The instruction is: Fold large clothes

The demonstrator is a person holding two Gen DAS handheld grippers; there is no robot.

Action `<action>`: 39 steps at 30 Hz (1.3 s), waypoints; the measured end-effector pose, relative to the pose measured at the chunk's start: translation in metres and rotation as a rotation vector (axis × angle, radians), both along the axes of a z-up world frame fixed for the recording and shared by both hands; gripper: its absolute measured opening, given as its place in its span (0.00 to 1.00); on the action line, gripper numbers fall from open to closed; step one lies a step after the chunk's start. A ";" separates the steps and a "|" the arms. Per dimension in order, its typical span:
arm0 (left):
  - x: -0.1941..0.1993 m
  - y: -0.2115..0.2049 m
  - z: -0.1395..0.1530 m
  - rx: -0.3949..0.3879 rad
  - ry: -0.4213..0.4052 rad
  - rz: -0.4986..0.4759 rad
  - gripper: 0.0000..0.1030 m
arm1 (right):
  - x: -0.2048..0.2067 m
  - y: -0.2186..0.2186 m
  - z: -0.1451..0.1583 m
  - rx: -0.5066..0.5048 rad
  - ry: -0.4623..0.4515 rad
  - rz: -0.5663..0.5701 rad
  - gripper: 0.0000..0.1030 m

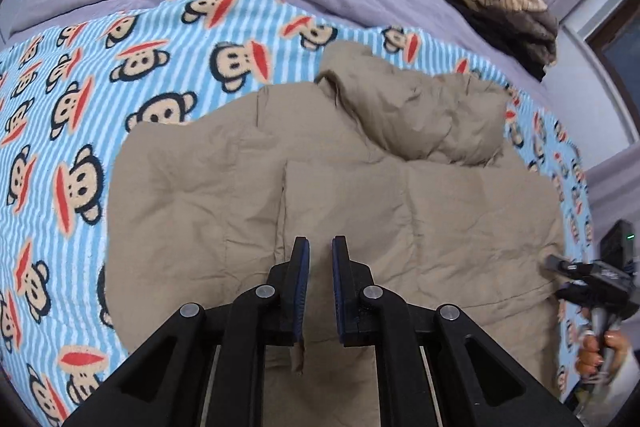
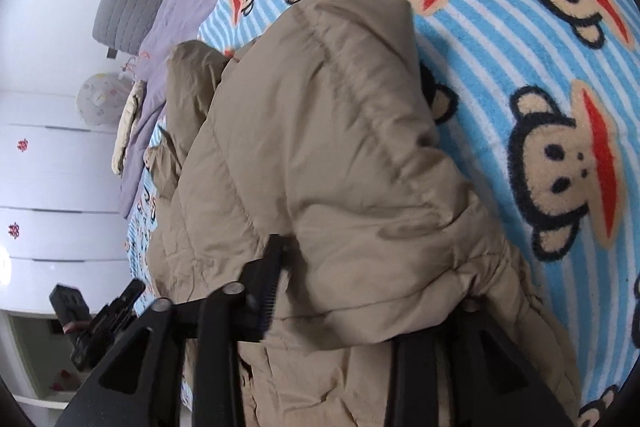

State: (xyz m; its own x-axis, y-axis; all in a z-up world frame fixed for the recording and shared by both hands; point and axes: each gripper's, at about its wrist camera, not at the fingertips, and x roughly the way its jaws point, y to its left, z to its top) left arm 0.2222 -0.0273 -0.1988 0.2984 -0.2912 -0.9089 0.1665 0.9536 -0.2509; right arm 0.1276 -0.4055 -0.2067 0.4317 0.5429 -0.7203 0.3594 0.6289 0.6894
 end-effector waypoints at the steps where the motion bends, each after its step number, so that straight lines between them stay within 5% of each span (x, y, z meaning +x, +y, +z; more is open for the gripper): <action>1: 0.003 -0.006 -0.013 0.030 0.032 -0.002 0.12 | 0.000 0.007 0.009 -0.017 0.000 0.043 0.61; 5: -0.001 -0.001 -0.037 -0.004 0.064 0.015 0.12 | -0.019 0.015 0.060 0.030 -0.143 0.211 0.62; 8: 0.001 0.000 -0.037 -0.007 0.076 0.024 0.12 | -0.018 -0.015 0.080 0.041 -0.242 0.123 0.62; 11: 0.003 -0.003 -0.037 0.018 0.072 0.013 0.12 | 0.003 -0.068 0.043 0.113 -0.169 -0.147 0.62; 15: 0.002 -0.006 -0.039 0.021 0.071 0.020 0.12 | 0.029 -0.104 -0.036 0.387 -0.030 -0.386 0.62; 16: 0.003 -0.008 -0.041 0.025 0.070 0.021 0.12 | 0.039 -0.100 -0.049 0.479 -0.019 -0.385 0.52; 17: 0.003 -0.009 -0.042 0.034 0.068 0.021 0.12 | 0.051 -0.094 -0.053 0.537 -0.031 -0.351 0.24; 21: 0.006 -0.010 -0.045 0.039 0.068 0.031 0.12 | 0.089 -0.069 -0.015 0.273 -0.111 -0.177 0.11; 24: 0.007 -0.015 -0.045 0.035 0.073 0.029 0.12 | 0.108 -0.066 -0.021 0.028 -0.007 -0.132 0.11; 30: 0.007 -0.016 -0.046 0.039 0.072 0.034 0.12 | 0.091 -0.061 0.010 -0.059 -0.043 -0.184 0.11; 35: 0.007 -0.014 -0.048 0.031 0.069 0.039 0.12 | 0.041 -0.023 0.052 -0.175 -0.157 0.030 0.11; 39: 0.004 -0.010 -0.049 0.022 0.066 0.042 0.12 | 0.011 0.010 0.022 -0.319 -0.076 0.183 0.11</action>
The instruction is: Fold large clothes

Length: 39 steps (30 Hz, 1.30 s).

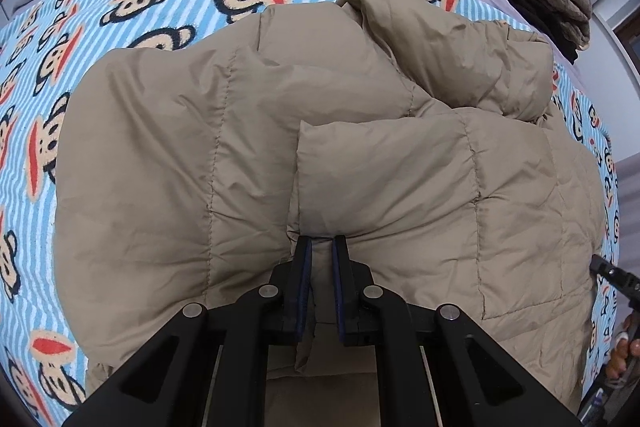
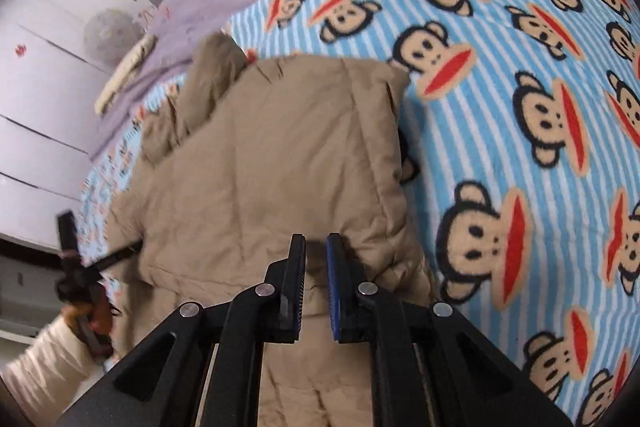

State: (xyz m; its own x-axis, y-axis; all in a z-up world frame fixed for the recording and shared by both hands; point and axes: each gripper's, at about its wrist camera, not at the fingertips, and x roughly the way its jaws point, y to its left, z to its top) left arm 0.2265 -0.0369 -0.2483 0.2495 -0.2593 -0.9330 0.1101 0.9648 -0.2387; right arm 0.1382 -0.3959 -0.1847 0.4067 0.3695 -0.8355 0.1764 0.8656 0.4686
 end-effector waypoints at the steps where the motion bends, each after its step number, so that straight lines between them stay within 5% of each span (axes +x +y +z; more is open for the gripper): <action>1: -0.001 0.002 -0.001 -0.002 -0.003 -0.005 0.12 | -0.002 0.000 -0.014 -0.019 0.021 -0.003 0.07; 5: -0.002 0.003 0.000 0.004 -0.005 0.002 0.12 | 0.000 -0.008 -0.040 0.059 0.050 -0.105 0.01; 11: -0.019 0.020 0.017 0.070 -0.011 0.038 0.12 | -0.014 -0.009 -0.012 -0.061 0.061 -0.113 0.02; 16: -0.047 0.031 0.035 0.102 -0.018 0.027 0.12 | -0.031 -0.015 0.001 -0.031 0.086 -0.153 0.07; 34: -0.144 -0.002 0.084 0.138 -0.023 0.011 0.13 | -0.102 0.014 0.023 0.070 0.143 -0.046 0.07; 35: -0.150 -0.005 0.085 0.146 -0.018 0.007 0.46 | -0.104 0.015 0.023 0.076 0.148 -0.041 0.07; 36: -0.155 -0.007 0.085 0.160 -0.019 0.011 0.96 | -0.106 0.016 0.023 0.081 0.152 -0.037 0.07; 39: -0.173 -0.016 0.093 0.195 -0.066 0.004 1.00 | -0.113 0.018 0.022 0.090 0.160 -0.028 0.07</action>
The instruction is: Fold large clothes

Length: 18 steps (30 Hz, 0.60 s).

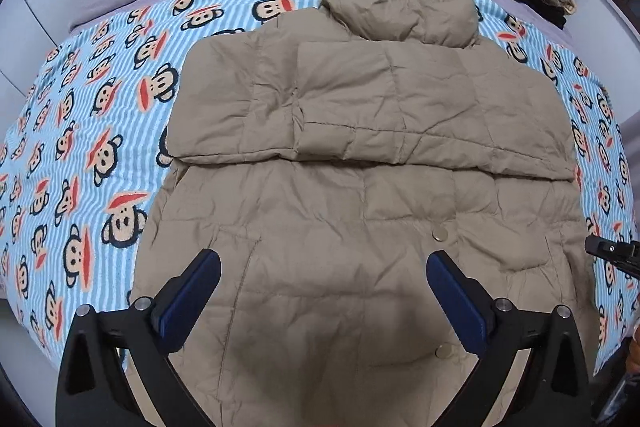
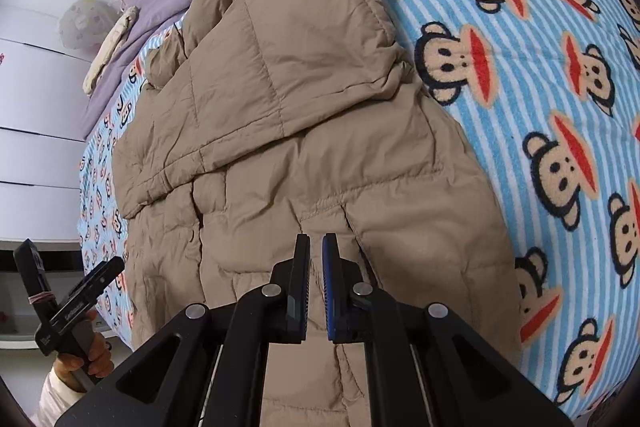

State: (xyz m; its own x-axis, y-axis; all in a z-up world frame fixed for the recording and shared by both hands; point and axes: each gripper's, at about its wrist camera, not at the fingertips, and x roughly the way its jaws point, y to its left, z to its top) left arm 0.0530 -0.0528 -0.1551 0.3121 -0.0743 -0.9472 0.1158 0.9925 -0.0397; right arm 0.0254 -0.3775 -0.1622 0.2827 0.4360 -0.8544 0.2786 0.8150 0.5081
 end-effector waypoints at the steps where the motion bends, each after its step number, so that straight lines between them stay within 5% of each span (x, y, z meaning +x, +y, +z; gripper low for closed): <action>1: -0.004 -0.002 0.001 -0.001 0.005 0.002 1.00 | -0.002 0.000 0.000 0.004 0.002 0.002 0.07; 7: -0.021 -0.007 0.009 0.006 0.027 0.059 1.00 | -0.011 -0.001 0.003 0.015 0.007 0.033 0.07; 9: -0.027 -0.009 0.011 0.012 0.026 0.083 1.00 | -0.014 0.001 0.006 0.014 -0.002 0.056 0.15; 10: -0.030 -0.009 0.012 0.014 0.025 0.092 1.00 | -0.015 0.001 0.008 0.012 -0.007 0.067 0.40; 11: -0.034 -0.010 0.013 0.019 0.024 0.101 1.00 | -0.016 0.002 0.009 0.013 -0.014 0.074 0.79; 12: -0.038 -0.009 0.014 0.023 0.024 0.109 1.00 | -0.017 0.003 0.010 0.022 -0.025 0.080 0.93; 13: -0.041 -0.009 0.015 0.027 0.025 0.118 1.00 | -0.018 0.003 0.012 0.028 -0.038 0.083 0.99; 18: -0.057 -0.005 0.018 0.024 0.048 0.153 1.00 | -0.025 0.008 0.016 0.030 -0.050 0.096 0.99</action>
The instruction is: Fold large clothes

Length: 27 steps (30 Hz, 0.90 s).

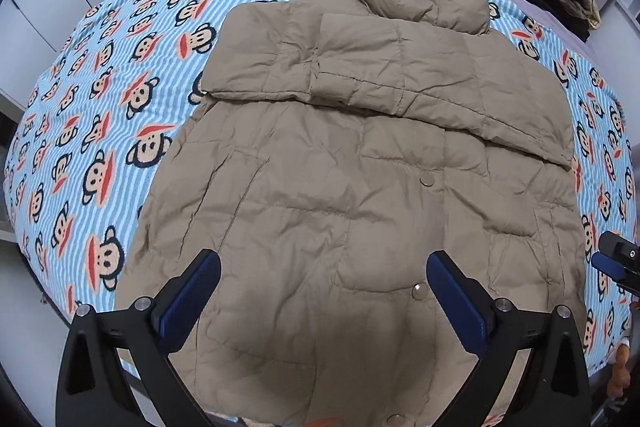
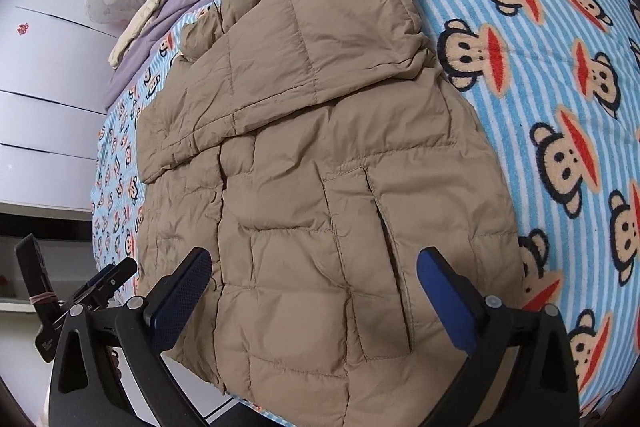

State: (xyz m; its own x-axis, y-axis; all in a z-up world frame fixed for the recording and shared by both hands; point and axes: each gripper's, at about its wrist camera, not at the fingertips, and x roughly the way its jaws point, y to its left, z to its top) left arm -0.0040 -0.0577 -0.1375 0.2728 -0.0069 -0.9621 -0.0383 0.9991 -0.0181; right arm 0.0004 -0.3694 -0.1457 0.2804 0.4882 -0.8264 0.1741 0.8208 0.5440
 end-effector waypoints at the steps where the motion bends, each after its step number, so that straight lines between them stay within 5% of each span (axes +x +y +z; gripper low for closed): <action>1: -0.003 0.000 0.001 0.013 -0.002 0.002 1.00 | -0.002 0.001 0.001 0.000 -0.005 -0.002 0.99; 9: -0.023 0.017 -0.007 0.074 -0.003 -0.036 1.00 | -0.024 0.019 -0.008 0.059 0.030 -0.018 1.00; 15: -0.047 0.037 -0.021 0.048 0.024 -0.076 1.00 | -0.059 0.036 -0.026 0.113 0.117 -0.081 1.00; 27: -0.080 0.082 -0.030 0.032 0.055 -0.103 1.00 | -0.149 0.008 -0.044 0.273 0.144 -0.418 1.00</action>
